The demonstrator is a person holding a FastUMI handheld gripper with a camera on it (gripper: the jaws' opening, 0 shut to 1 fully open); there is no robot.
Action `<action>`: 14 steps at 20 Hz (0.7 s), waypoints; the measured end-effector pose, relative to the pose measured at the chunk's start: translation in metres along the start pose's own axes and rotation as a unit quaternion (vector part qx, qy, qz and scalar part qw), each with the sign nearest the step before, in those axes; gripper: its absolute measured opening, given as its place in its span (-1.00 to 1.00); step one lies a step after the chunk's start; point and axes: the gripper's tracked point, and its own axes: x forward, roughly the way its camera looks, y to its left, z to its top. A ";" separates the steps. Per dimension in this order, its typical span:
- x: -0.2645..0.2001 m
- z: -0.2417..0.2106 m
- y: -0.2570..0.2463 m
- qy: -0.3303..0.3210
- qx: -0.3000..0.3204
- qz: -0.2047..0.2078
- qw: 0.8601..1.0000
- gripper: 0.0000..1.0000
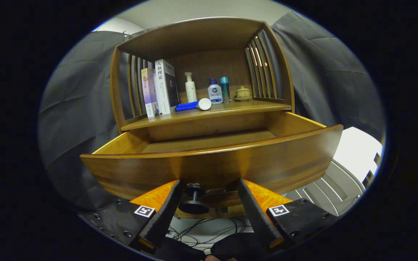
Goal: Pull open the drawer, take out the items inside it, and place them on the countertop above the cabinet.
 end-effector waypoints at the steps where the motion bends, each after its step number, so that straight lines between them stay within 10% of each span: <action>1: 0.002 -0.001 0.000 0.001 -0.009 -0.003 1.000 0.96; 14: 0.062 0.026 0.003 -0.007 0.001 -0.004 1.000 0.95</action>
